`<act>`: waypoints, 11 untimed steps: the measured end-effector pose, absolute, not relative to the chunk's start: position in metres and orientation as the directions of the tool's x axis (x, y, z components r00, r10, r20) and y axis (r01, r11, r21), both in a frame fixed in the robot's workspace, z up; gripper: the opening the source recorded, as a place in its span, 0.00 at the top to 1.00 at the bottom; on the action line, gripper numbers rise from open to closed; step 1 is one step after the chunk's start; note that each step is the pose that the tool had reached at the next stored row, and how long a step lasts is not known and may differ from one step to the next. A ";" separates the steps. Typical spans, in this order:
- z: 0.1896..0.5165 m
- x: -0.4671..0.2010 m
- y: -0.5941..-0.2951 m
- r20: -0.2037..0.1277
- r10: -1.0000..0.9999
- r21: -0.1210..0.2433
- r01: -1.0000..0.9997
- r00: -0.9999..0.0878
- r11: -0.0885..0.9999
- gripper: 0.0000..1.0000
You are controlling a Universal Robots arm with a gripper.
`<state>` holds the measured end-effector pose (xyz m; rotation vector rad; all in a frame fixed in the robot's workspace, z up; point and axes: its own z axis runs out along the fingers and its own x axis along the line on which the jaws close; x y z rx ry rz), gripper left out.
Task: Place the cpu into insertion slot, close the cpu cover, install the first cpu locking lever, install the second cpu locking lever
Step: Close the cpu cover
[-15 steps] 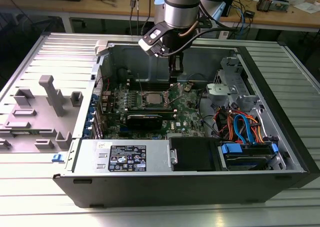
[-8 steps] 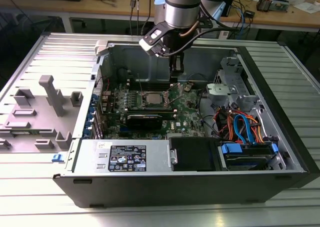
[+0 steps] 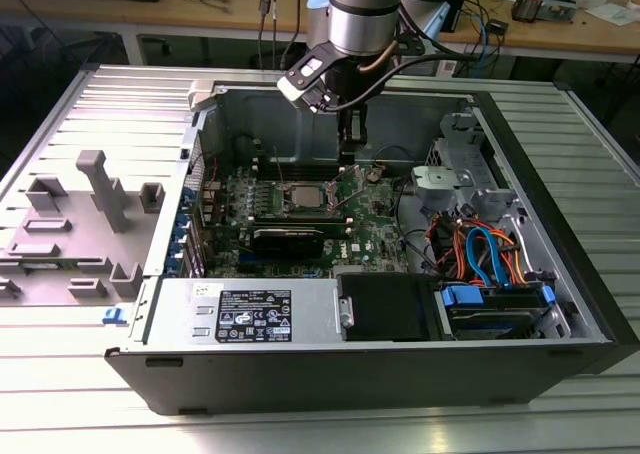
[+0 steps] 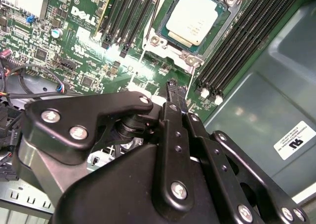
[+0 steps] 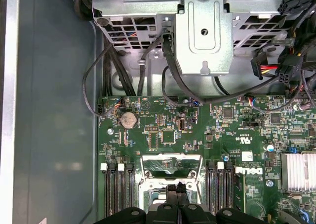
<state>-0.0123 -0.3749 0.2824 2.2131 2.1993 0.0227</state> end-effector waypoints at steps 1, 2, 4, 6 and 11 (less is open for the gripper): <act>0.282 -0.012 -0.375 -0.005 1.000 0.025 1.000 0.006 -0.006 0.89; 0.282 -0.012 -0.375 -0.005 1.000 0.025 1.000 0.006 -0.006 0.89; 0.282 -0.012 -0.375 -0.005 1.000 0.025 1.000 0.006 -0.006 0.89; 0.282 -0.012 -0.375 -0.005 1.000 0.025 1.000 0.006 -0.006 0.89; 0.282 -0.012 -0.375 -0.005 1.000 0.025 1.000 0.006 -0.006 0.89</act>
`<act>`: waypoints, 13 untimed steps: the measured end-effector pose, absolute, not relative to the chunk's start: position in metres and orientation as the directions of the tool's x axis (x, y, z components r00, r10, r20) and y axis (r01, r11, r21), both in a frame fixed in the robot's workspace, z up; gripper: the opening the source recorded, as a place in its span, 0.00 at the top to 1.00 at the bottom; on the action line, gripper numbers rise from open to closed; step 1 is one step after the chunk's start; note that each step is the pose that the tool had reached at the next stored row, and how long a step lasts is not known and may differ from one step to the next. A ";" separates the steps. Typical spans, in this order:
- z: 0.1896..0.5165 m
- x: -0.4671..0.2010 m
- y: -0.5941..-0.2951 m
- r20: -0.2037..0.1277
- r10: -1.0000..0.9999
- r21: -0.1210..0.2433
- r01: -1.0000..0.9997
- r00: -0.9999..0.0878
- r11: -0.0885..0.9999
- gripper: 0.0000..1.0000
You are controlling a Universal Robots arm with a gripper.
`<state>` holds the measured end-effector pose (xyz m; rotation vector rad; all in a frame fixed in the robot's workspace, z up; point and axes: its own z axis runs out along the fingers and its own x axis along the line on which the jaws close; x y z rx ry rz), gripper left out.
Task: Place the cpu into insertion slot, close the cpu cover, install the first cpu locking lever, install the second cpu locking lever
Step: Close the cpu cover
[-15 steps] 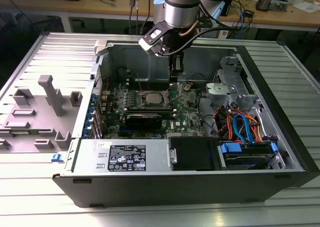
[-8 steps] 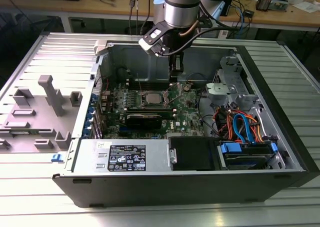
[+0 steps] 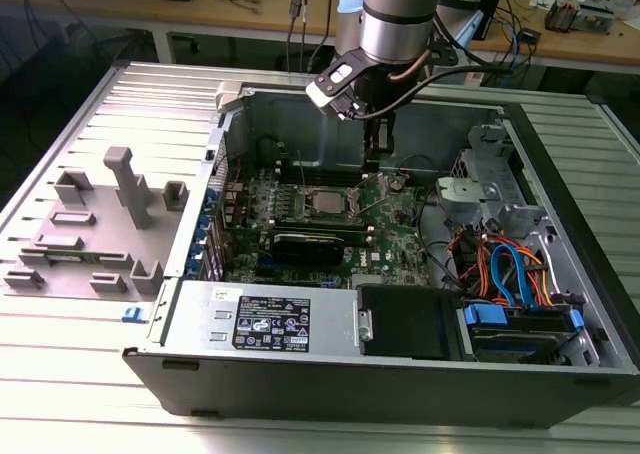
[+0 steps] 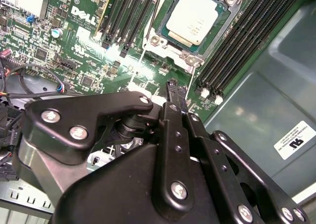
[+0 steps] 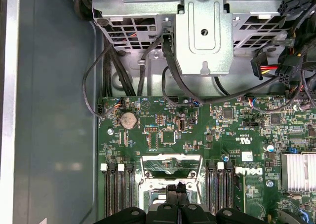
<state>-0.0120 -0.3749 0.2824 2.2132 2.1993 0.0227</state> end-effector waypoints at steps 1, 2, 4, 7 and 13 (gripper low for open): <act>0.282 -0.012 -0.375 -0.005 1.000 0.025 1.000 0.006 -0.006 0.89; 0.282 -0.011 -0.375 -0.005 1.000 0.025 1.000 0.006 -0.006 0.89; 0.282 -0.011 -0.375 -0.005 1.000 0.025 1.000 0.006 -0.006 0.89; 0.282 -0.010 -0.375 -0.005 1.000 0.025 1.000 0.006 -0.006 0.89; 0.282 -0.010 -0.375 -0.005 1.000 0.025 1.000 0.006 -0.006 0.89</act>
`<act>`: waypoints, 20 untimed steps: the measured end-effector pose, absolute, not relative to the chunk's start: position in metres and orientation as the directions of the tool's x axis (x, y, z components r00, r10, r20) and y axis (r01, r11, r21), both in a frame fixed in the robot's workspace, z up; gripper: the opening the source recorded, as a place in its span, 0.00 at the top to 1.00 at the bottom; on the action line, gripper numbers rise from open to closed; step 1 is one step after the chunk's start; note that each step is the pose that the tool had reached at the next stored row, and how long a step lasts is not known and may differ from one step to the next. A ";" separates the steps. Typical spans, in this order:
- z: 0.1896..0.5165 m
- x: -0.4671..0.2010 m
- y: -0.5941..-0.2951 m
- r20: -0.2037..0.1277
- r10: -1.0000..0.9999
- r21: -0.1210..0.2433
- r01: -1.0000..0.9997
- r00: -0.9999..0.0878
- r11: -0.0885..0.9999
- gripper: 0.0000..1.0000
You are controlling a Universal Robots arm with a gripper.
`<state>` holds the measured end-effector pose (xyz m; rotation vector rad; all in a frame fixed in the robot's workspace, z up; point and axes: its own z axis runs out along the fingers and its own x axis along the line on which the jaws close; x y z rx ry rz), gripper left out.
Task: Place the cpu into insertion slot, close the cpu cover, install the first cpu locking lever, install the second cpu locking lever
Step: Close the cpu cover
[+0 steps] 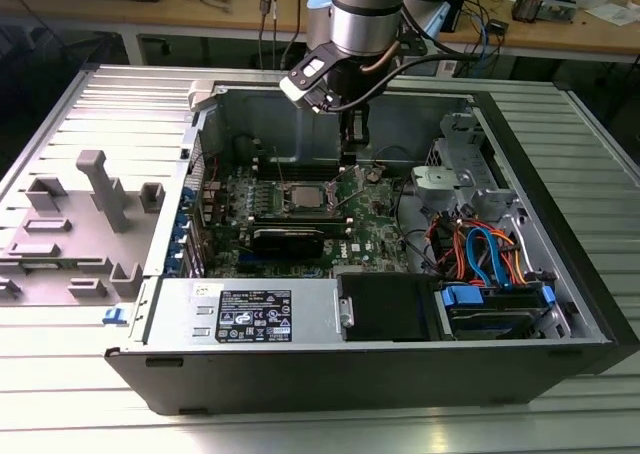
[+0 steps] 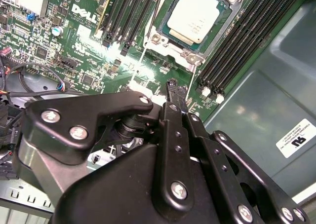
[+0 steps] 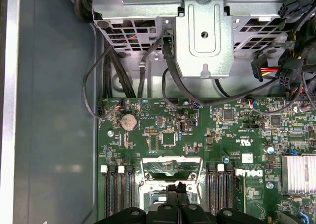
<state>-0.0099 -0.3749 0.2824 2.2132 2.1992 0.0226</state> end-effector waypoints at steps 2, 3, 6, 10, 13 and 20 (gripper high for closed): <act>0.282 -0.010 -0.375 -0.005 1.000 0.025 1.000 0.006 -0.006 0.89; 0.282 -0.010 -0.375 -0.005 1.000 0.025 1.000 0.006 -0.006 0.89; 0.282 -0.007 -0.375 -0.005 1.000 0.025 1.000 0.006 -0.006 0.89; 0.282 0.002 -0.375 -0.005 1.000 0.025 1.000 0.006 -0.006 0.89; 0.281 0.008 -0.375 -0.005 1.000 0.026 1.000 0.006 -0.006 0.89; 0.277 0.015 -0.375 -0.009 1.000 0.026 1.000 0.006 -0.006 0.89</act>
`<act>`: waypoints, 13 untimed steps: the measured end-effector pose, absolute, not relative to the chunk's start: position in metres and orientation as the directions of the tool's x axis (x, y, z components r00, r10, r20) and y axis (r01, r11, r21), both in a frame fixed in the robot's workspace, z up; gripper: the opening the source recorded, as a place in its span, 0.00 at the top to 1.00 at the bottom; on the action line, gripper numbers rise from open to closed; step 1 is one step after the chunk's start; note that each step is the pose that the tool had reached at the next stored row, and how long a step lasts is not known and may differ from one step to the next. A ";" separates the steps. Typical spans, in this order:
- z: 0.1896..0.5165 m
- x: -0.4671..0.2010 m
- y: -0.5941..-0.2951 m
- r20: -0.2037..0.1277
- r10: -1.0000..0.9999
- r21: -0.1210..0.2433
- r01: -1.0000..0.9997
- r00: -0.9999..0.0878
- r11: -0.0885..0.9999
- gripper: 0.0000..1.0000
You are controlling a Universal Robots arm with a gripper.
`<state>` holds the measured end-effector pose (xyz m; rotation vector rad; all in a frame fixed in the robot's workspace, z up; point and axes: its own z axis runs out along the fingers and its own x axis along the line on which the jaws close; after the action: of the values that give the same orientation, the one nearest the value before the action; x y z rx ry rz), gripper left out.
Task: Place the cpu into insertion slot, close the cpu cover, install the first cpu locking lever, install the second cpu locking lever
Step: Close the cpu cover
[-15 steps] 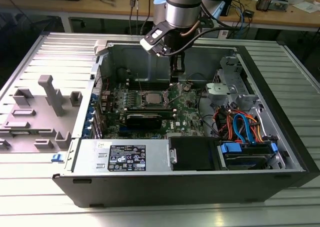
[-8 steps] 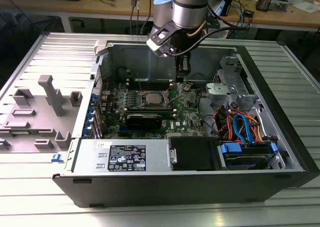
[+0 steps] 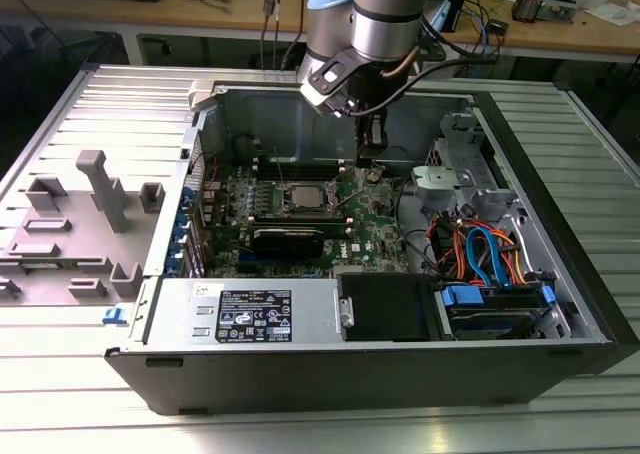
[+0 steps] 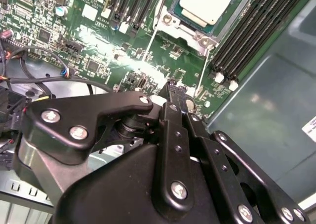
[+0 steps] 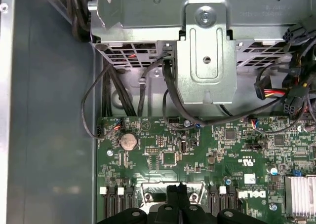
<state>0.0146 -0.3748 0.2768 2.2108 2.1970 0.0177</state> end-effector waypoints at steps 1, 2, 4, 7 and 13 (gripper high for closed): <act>0.276 0.017 -0.374 -0.018 1.000 0.025 1.000 0.006 -0.006 0.89; 0.275 0.019 -0.373 -0.024 1.000 0.026 1.000 0.006 -0.006 0.89; 0.273 0.026 -0.372 -0.033 0.999 0.025 1.000 0.006 -0.006 0.89; 0.267 0.039 -0.370 -0.034 0.999 0.019 1.000 0.006 -0.005 0.89; 0.256 0.041 -0.370 -0.034 0.999 0.011 1.000 0.006 -0.005 0.89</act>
<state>0.0412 -0.3700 0.2558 2.2051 2.1927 -0.0246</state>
